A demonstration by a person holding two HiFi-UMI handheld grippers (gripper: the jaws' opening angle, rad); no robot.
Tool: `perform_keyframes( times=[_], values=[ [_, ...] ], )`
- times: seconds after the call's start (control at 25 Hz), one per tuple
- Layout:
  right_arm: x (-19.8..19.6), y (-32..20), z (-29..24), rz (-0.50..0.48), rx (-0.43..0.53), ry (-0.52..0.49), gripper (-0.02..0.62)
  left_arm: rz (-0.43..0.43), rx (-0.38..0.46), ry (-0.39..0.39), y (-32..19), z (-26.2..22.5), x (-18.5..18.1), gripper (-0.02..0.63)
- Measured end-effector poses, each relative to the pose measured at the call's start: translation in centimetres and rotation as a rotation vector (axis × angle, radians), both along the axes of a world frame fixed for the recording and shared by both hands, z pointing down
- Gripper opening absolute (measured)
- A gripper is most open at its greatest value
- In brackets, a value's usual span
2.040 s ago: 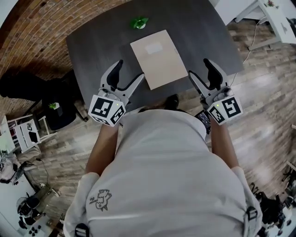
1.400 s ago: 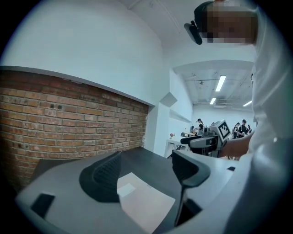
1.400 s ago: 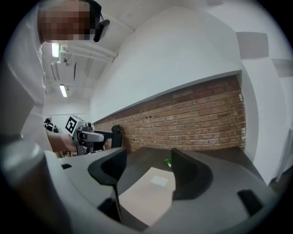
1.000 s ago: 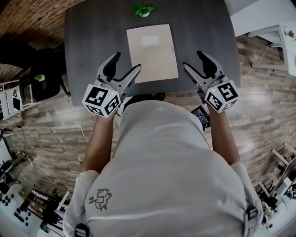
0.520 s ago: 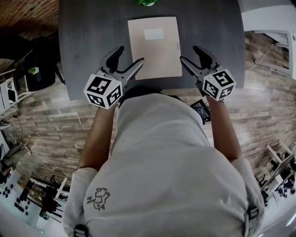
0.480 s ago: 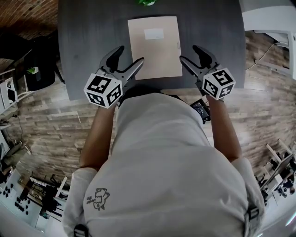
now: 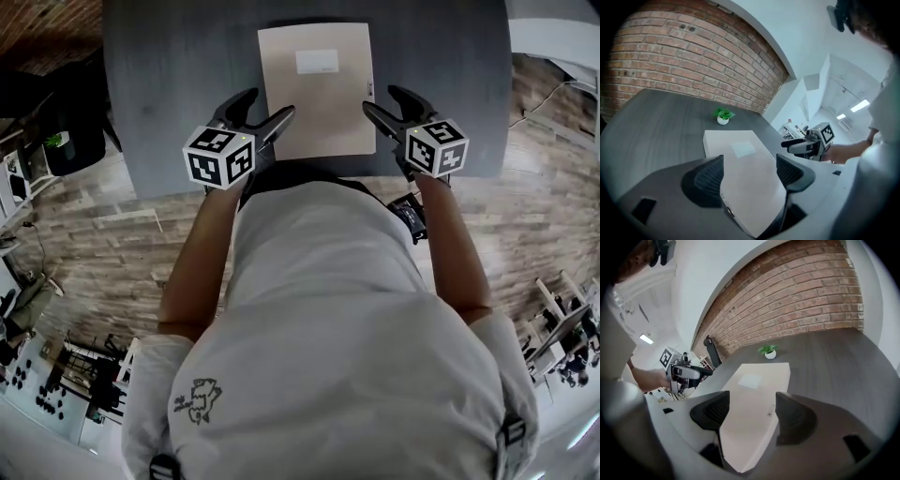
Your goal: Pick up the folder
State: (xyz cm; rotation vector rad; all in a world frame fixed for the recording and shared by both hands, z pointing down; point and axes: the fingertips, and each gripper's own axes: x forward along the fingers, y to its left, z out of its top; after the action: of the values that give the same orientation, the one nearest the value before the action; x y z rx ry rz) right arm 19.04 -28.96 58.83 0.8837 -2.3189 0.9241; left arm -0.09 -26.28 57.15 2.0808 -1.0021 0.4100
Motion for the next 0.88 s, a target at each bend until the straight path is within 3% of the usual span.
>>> perform_keyframes(
  times=[0.4, 0.88],
  values=[
    [0.2, -0.2, 6.5, -0.014, -0.161, 0.028, 0.314, -0.067, -0.208, 0.057, 0.2, 8.1, -0.9, 0.351],
    [-0.3, 0.3, 9.2, 0.018, -0.276, -0.01, 0.314, -0.062, -0.313, 0.1, 1.1, 11.6, -0.3, 0.336]
  ],
)
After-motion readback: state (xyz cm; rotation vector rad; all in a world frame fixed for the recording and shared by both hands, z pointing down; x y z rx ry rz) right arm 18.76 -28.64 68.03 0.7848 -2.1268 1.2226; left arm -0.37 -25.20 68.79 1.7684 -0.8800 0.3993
